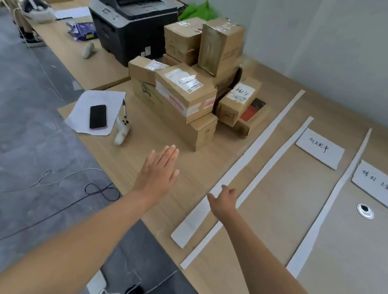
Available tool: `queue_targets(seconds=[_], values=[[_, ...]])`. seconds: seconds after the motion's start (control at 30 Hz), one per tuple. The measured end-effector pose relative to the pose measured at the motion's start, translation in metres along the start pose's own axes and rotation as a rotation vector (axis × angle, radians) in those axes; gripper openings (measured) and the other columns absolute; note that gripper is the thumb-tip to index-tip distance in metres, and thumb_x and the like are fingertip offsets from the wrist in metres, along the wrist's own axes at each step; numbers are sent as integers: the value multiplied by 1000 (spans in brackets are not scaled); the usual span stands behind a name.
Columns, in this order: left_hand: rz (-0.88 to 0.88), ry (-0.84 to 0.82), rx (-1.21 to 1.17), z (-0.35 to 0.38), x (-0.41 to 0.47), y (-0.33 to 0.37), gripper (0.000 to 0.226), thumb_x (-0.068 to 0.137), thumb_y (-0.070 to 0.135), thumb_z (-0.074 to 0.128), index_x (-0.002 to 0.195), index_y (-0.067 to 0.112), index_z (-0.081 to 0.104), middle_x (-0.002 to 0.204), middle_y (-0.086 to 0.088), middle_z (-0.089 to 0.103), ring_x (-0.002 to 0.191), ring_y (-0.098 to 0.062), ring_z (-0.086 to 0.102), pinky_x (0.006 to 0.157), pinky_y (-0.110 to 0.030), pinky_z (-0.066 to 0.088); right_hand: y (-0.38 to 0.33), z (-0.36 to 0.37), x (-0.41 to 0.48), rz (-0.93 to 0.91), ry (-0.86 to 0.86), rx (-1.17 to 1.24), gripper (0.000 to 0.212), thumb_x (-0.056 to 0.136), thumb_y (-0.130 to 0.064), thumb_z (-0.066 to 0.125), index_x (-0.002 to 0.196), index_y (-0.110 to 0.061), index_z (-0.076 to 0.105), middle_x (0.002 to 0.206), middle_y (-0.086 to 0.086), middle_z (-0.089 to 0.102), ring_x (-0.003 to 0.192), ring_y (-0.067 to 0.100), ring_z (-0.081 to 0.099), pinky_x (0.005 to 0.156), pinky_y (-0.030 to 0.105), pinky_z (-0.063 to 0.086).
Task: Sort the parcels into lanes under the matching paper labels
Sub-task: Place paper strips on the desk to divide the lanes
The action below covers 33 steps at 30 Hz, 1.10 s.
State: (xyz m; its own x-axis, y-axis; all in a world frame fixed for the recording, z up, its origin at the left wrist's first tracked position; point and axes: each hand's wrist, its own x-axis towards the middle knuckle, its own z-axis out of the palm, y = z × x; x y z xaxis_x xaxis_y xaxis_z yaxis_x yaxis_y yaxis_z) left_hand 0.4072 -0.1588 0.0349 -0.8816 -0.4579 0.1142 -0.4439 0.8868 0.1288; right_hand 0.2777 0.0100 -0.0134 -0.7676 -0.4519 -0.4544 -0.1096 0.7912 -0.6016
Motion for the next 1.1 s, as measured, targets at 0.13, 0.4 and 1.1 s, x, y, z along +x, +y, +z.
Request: queue_targets(seconds=[0.13, 0.4, 1.1], values=[[16, -90, -94, 23, 29, -27, 73, 94, 46, 5, 157, 13, 21, 164, -1, 18, 152, -15, 13, 123, -40, 6, -18, 13, 33, 158, 70, -55, 55, 98, -32, 53, 139, 0, 37, 138, 14, 32, 126, 30, 44, 96, 37, 45], [104, -173, -197, 52, 94, -73, 57, 107, 35, 26, 159, 17, 12, 166, 4, 8, 152, -9, 3, 124, -37, 2, -29, 39, 68, 409, 180, -147, 53, 96, -40, 56, 128, 2, 44, 127, 14, 44, 121, 28, 46, 97, 35, 44], [411, -211, -283, 51, 137, 8, 57, 106, 29, 31, 158, 17, 12, 166, 3, 11, 153, -11, 4, 123, -38, 1, -46, -4, 29, 475, 577, 220, 42, 75, -33, 76, 65, -12, 42, 98, 8, 47, 67, 16, 48, 49, 26, 32]])
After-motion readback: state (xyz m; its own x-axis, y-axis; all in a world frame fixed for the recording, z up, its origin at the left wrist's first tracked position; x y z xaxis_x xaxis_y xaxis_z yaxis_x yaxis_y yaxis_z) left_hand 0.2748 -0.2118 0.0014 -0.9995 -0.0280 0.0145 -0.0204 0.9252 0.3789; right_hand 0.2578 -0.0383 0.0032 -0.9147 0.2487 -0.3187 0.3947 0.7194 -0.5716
